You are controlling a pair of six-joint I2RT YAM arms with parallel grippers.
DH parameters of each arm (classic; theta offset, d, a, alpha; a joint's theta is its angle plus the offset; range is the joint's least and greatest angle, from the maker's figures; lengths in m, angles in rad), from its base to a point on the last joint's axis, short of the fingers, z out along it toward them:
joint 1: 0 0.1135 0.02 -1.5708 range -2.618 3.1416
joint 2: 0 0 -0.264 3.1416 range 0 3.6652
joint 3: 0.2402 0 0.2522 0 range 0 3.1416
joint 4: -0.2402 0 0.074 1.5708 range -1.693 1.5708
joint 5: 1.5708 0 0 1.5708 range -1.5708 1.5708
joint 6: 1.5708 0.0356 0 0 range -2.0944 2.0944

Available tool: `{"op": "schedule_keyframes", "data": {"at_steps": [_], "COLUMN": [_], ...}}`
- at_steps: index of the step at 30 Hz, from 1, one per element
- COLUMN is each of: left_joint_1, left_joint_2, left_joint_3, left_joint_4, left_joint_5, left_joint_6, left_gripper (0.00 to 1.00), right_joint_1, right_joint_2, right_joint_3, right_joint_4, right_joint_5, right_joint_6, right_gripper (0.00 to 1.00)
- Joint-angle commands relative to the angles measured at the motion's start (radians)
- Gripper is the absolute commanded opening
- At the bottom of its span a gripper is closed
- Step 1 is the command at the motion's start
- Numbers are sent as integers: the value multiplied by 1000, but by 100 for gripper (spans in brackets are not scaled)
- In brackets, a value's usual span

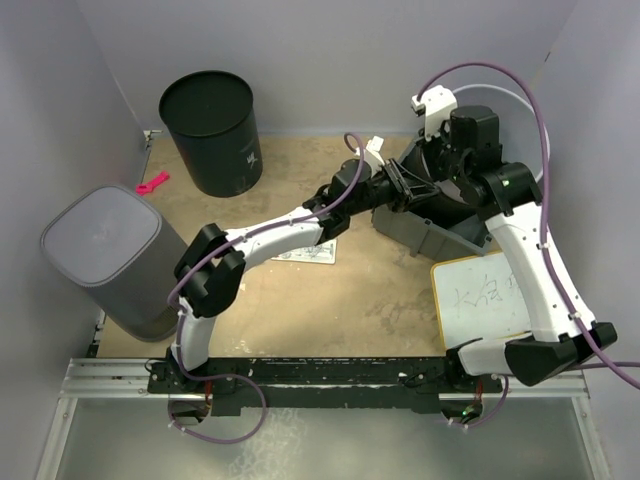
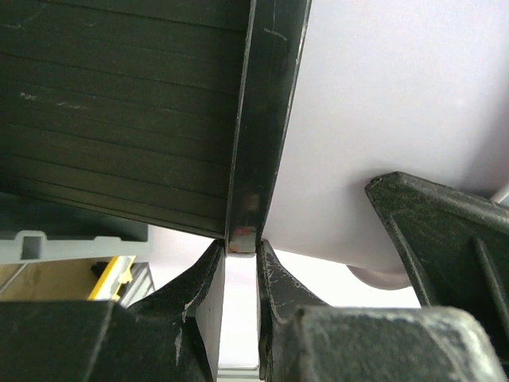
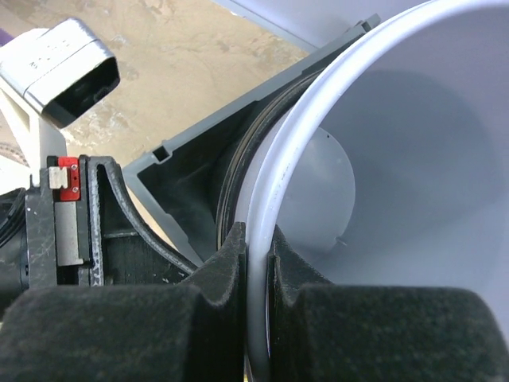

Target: Turn the large container upside down

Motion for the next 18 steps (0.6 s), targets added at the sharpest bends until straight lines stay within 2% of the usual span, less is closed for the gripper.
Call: {"op": "schedule_keyframes", "data": {"at_steps": [1,10,18], "left_joint_1": [114,176,197], "left_joint_2": [10,-46,5], "left_joint_3": [-18,-26,48], "left_joint_4": [-177,-180,-187], "left_joint_5": [-152,-129,-81], "left_joint_6": [61,90,104], "left_gripper": [0,0,0], "right_joint_1": [35,35,35], "right_joint_2": [-122,-173,-202], "right_joint_3": [-4,-85,-94], "right_joint_4": [67,105,104], "right_joint_5": [0,11,-44], "right_joint_6": [-81,-150,-180], "right_gripper": [0,0,0]}}
